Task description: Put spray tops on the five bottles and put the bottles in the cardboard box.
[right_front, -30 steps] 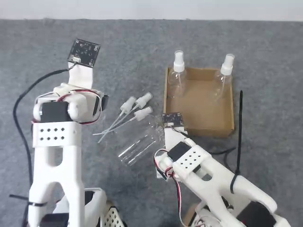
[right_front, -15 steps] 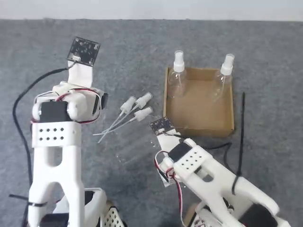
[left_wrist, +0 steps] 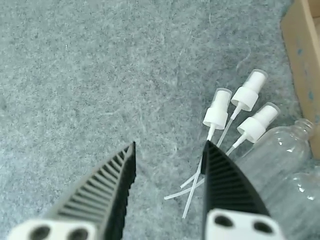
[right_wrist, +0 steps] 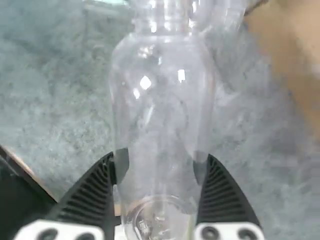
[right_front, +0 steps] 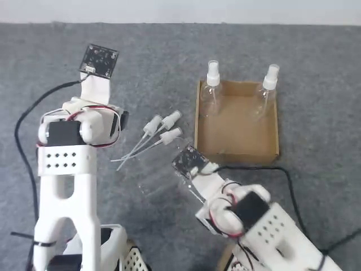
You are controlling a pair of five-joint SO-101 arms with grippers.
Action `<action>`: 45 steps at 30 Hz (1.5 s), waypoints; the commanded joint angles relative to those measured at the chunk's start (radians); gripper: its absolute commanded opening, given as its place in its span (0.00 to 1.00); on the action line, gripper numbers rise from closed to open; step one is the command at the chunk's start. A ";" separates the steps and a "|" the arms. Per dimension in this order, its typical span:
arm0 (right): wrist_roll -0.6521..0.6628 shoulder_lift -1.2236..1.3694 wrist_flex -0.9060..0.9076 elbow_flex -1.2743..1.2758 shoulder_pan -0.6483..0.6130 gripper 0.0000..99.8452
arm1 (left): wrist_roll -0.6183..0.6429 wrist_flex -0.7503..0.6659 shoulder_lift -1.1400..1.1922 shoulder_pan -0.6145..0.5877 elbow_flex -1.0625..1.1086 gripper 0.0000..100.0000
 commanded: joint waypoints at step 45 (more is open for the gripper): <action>1.008 0.704 -0.493 -0.321 1.557 0.01 | -0.046 -0.199 0.815 0.198 -0.355 0.17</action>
